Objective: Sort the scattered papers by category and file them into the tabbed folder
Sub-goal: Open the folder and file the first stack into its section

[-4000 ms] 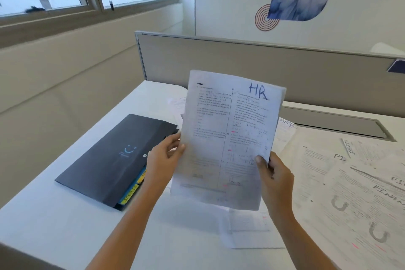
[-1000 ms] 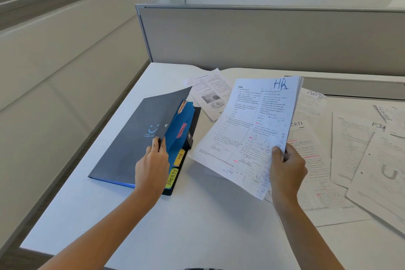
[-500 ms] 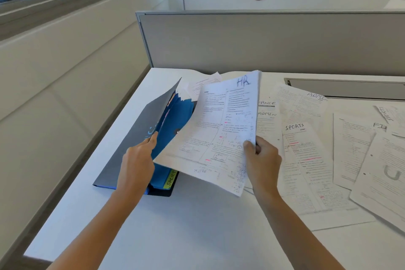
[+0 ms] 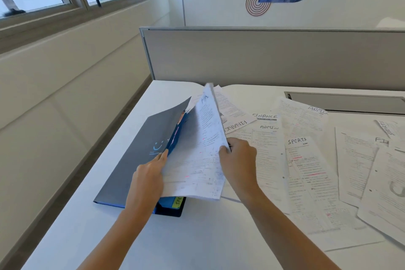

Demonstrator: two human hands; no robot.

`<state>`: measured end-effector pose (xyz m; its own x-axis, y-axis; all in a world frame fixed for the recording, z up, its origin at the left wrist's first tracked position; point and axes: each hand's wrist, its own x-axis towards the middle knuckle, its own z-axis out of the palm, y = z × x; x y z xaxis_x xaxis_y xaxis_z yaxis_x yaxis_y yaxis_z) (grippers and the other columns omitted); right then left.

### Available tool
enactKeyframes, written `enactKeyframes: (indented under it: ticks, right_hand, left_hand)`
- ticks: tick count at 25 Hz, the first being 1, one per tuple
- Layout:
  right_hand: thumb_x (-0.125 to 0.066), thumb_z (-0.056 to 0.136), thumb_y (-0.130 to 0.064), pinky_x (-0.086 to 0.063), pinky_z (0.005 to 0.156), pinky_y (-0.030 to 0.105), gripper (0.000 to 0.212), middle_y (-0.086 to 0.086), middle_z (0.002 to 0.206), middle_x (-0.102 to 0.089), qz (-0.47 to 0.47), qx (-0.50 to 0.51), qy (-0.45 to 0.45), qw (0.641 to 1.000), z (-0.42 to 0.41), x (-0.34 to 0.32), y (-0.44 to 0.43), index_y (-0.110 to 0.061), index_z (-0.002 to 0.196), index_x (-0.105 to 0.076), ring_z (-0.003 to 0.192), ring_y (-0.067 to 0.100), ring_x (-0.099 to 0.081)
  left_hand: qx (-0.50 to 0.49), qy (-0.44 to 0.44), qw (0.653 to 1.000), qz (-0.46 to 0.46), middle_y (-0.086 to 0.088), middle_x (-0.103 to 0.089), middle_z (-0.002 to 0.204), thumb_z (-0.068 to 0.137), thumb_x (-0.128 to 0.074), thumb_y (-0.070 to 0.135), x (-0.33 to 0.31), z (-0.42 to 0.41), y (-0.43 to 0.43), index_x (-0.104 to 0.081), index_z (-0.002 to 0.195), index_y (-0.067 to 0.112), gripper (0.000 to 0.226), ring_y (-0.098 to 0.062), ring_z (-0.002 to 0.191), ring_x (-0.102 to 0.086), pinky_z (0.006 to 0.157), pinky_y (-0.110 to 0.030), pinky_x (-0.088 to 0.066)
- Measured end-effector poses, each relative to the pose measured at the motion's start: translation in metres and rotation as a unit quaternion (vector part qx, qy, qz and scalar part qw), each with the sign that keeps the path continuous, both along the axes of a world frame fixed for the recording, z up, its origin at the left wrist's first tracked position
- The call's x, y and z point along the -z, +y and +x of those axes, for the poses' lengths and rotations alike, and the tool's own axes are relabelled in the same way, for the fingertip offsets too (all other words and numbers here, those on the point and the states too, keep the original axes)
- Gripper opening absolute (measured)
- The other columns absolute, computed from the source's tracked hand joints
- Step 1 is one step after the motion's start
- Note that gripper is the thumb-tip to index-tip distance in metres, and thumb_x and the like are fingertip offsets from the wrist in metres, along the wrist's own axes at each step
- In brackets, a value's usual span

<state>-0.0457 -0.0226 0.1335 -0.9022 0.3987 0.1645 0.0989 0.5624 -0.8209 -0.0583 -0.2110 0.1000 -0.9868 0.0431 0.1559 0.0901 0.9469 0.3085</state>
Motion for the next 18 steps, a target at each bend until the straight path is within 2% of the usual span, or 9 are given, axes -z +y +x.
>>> enactKeyframes:
  ticks: [3,6,8,10,13,14,16,18]
  right_hand:
    - [-0.045,0.084,0.004,-0.014,0.035,0.019,0.034,0.002,0.053,-0.024,-0.034,-0.016,-0.017,0.999,-0.016,0.006,-0.004,-0.009,0.058,-0.029,0.048,0.013,-0.015]
    - [-0.044,0.084,0.003,-0.011,0.039,0.017,0.033,0.004,0.056,-0.028,-0.041,-0.010,-0.019,0.999,-0.034,0.010,-0.004,-0.011,0.058,-0.029,0.052,0.016,-0.021]
    - [-0.044,0.083,0.002,-0.014,0.042,0.020,0.029,0.006,0.057,-0.033,-0.029,-0.004,-0.028,0.999,-0.045,0.018,-0.004,-0.010,0.059,-0.033,0.054,0.017,-0.024]
    - [-0.045,0.084,0.000,-0.014,0.037,0.016,0.028,0.006,0.059,-0.036,-0.041,-0.008,-0.045,0.998,-0.049,0.026,-0.006,-0.009,0.059,-0.037,0.050,0.017,-0.024]
    - [-0.049,0.086,-0.002,-0.026,0.034,0.015,0.025,0.004,0.056,-0.041,-0.070,-0.056,-0.079,0.993,-0.047,0.036,-0.020,-0.007,0.062,-0.047,0.048,0.016,-0.032]
    - [-0.050,0.086,-0.003,-0.027,0.035,0.014,0.021,0.004,0.056,-0.045,-0.082,-0.074,-0.091,0.990,-0.046,0.039,-0.028,-0.006,0.066,-0.051,0.048,0.015,-0.037]
    - [-0.051,0.087,-0.006,-0.028,0.034,0.012,0.017,0.005,0.061,-0.049,-0.101,-0.092,-0.106,0.985,-0.046,0.043,-0.041,-0.006,0.071,-0.053,0.050,0.012,-0.039]
    - [-0.051,0.089,-0.008,-0.028,0.034,0.010,0.015,0.009,0.070,-0.053,-0.111,-0.099,-0.110,0.983,-0.051,0.046,-0.050,-0.005,0.075,-0.055,0.052,0.010,-0.041]
  left_hand:
    - [-0.010,-0.029,0.999,-0.016,-0.007,-0.063,0.121,0.093,-0.031,-0.003,-0.003,0.003,0.000,-0.029,0.147,0.030,0.064,-0.022,0.074,-0.042,0.063,-0.025,-0.033]
    - [-0.010,-0.018,1.000,-0.018,-0.006,-0.064,0.124,0.093,-0.032,-0.004,-0.005,0.002,-0.004,-0.031,0.147,0.029,0.064,-0.021,0.070,-0.039,0.061,-0.025,-0.032]
    - [-0.007,-0.002,1.000,-0.007,-0.007,-0.064,0.125,0.091,-0.034,-0.007,-0.004,-0.002,-0.008,-0.034,0.146,0.026,0.064,-0.022,0.068,-0.040,0.061,-0.026,-0.032]
    - [-0.014,-0.004,1.000,0.011,-0.010,-0.064,0.122,0.092,-0.034,-0.006,-0.006,-0.003,-0.006,-0.035,0.146,0.025,0.062,-0.023,0.069,-0.041,0.061,-0.026,-0.033]
    - [-0.011,-0.007,0.999,0.038,-0.011,-0.062,0.117,0.095,-0.033,0.002,-0.009,-0.001,0.000,-0.032,0.146,0.028,0.057,-0.021,0.076,-0.043,0.064,-0.024,-0.036]
    - [-0.002,0.005,0.999,0.040,-0.011,-0.063,0.113,0.095,-0.034,0.002,-0.009,-0.001,0.001,-0.033,0.146,0.028,0.057,-0.021,0.075,-0.044,0.061,-0.024,-0.037]
    - [0.026,0.026,0.999,0.039,-0.012,-0.066,0.106,0.093,-0.038,0.001,-0.007,0.001,0.000,-0.038,0.144,0.025,0.057,-0.022,0.070,-0.043,0.049,-0.020,-0.029]
    - [0.046,0.044,0.998,0.025,-0.012,-0.068,0.101,0.090,-0.046,0.001,-0.005,0.001,-0.002,-0.043,0.141,0.020,0.055,-0.020,0.065,-0.042,0.045,-0.012,-0.020]
